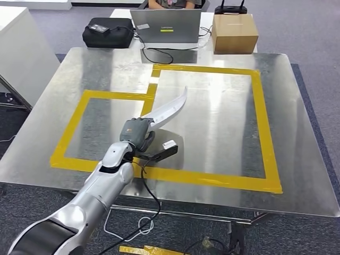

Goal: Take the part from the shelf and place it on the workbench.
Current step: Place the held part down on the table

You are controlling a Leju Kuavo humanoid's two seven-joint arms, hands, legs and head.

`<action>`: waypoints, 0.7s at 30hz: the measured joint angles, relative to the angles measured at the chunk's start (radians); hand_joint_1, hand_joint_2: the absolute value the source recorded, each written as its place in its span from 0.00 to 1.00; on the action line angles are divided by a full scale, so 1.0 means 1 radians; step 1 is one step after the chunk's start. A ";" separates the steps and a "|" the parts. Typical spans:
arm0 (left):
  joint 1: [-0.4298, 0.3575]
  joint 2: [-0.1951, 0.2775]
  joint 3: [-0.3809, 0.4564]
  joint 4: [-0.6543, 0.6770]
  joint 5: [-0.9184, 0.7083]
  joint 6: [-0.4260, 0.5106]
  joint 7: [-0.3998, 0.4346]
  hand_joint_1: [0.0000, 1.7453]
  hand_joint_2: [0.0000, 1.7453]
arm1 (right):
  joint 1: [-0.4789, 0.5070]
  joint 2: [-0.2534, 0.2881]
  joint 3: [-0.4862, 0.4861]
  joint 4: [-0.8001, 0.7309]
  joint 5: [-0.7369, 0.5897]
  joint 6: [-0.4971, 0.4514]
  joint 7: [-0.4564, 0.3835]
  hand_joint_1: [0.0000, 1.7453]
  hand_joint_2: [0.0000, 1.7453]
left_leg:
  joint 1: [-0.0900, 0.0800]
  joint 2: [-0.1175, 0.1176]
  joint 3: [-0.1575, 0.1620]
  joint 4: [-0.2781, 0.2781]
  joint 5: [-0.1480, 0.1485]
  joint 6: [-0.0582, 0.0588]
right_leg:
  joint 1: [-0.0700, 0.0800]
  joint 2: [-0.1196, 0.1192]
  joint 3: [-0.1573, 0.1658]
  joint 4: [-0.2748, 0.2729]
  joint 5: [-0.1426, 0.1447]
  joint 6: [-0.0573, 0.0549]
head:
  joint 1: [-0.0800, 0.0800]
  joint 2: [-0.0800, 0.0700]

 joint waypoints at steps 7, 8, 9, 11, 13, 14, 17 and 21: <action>-0.025 0.061 0.058 0.077 -0.032 0.037 0.032 1.00 1.00 | 0.000 0.000 -0.025 0.000 0.034 0.002 0.005 0.00 1.00 | 0.004 0.001 0.007 -0.015 -0.003 -0.022 | 0.005 0.000 0.000 0.002 -0.001 -0.007 | 0.001 0.000; -0.027 0.070 0.068 0.085 -0.033 0.042 0.034 1.00 1.00 | 0.000 0.000 -0.029 0.000 0.037 0.002 0.005 0.00 1.00 | 0.005 0.001 0.007 -0.015 -0.002 -0.029 | 0.005 0.000 0.000 0.002 -0.001 -0.008 | 0.001 0.000; -0.029 0.078 0.077 0.092 -0.034 0.046 0.035 1.00 1.00 | 0.000 0.000 -0.033 0.000 0.041 0.003 0.005 0.00 1.00 | 0.005 0.001 0.007 -0.015 -0.002 -0.034 | 0.005 0.000 0.000 0.003 0.000 -0.009 | 0.001 0.000; -0.032 0.096 0.098 0.104 -0.035 0.057 0.033 1.00 1.00 | 0.001 0.000 -0.042 0.000 0.049 0.005 0.005 0.00 1.00 | 0.005 0.001 0.007 -0.015 -0.002 -0.037 | 0.005 0.000 0.000 0.003 0.001 -0.010 | 0.001 0.000; -0.034 0.115 0.120 0.112 -0.038 0.066 0.032 1.00 1.00 | 0.001 0.000 -0.053 0.000 0.057 0.009 0.005 0.00 1.00 | 0.004 0.001 0.007 -0.014 -0.001 -0.038 | 0.004 0.000 0.001 0.003 0.002 -0.010 | 0.001 0.000; -0.035 0.124 0.130 0.116 -0.040 0.069 0.033 1.00 1.00 | 0.002 0.000 -0.058 0.000 0.060 0.010 0.005 0.00 1.00 | 0.003 0.001 0.007 -0.013 -0.001 -0.038 | 0.003 0.000 0.001 0.003 0.002 -0.010 | 0.001 0.000; -0.037 0.148 0.153 0.125 -0.044 0.070 0.036 1.00 1.00 | 0.004 0.000 -0.069 0.000 0.065 0.012 0.005 0.00 1.00 | 0.002 0.001 0.007 -0.011 -0.001 -0.038 | 0.002 0.000 0.002 0.002 0.003 -0.010 | 0.001 0.000; -0.041 0.167 0.170 0.133 -0.046 0.070 0.037 1.00 1.00 | 0.005 0.001 -0.078 0.000 0.066 0.013 0.005 0.00 1.00 | 0.000 0.000 0.007 -0.010 -0.001 -0.038 | 0.000 -0.001 0.003 0.002 0.003 -0.009 | 0.001 0.000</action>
